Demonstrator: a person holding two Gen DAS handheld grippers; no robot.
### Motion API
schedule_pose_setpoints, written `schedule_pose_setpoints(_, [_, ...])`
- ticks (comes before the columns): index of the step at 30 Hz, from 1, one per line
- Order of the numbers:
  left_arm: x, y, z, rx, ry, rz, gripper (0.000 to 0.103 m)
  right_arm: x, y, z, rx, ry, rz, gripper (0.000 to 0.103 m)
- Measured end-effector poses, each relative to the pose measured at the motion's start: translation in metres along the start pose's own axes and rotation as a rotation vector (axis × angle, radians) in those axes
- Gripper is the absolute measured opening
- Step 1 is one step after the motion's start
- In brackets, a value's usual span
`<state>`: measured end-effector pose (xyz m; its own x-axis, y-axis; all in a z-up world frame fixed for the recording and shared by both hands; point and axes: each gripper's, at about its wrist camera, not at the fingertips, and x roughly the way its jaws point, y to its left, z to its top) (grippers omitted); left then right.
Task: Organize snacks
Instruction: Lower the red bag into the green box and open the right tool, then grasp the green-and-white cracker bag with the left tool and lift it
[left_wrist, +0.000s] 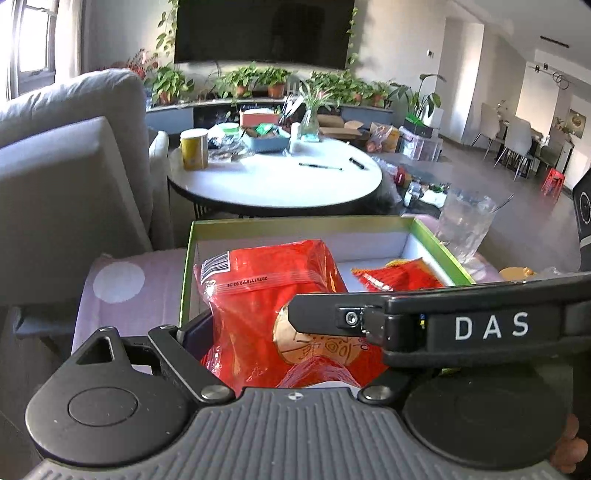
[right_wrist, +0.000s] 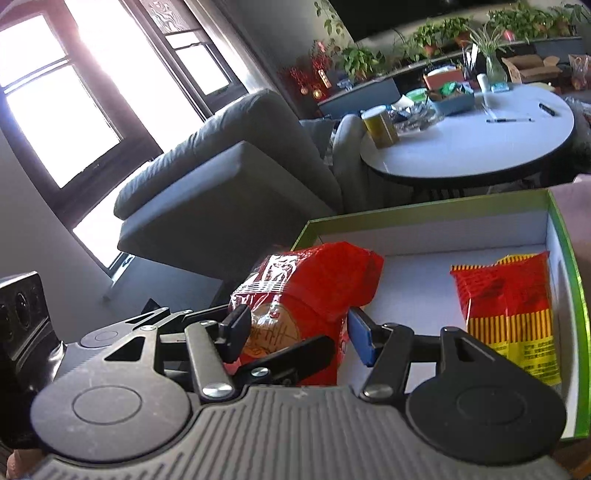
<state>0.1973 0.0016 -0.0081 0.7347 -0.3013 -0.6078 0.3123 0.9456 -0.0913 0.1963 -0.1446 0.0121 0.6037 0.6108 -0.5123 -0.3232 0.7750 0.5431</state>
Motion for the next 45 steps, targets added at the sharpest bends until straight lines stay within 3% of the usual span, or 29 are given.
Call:
schedule_pose_setpoints(10, [0.003,0.003,-0.014,0.005,0.025,0.007,0.087,0.016,-0.007,-0.013,0.019,0.057,-0.025,0.071])
schedule_pose_setpoints(30, [-0.057,0.016,-0.024,-0.105,-0.070,0.065,0.091,-0.038,0.008,-0.018,-0.077,-0.078,-0.021,0.071])
schedule_pose_setpoints(37, [-0.070,0.029,-0.032,-0.149,-0.071,0.084,0.092,-0.055,0.010,-0.026,-0.100,-0.130,-0.070,0.071])
schedule_pose_setpoints(45, [-0.080,0.053,-0.055,-0.233,-0.050,0.125,0.095,-0.066,0.006,-0.038,-0.104,-0.116,-0.060,0.071])
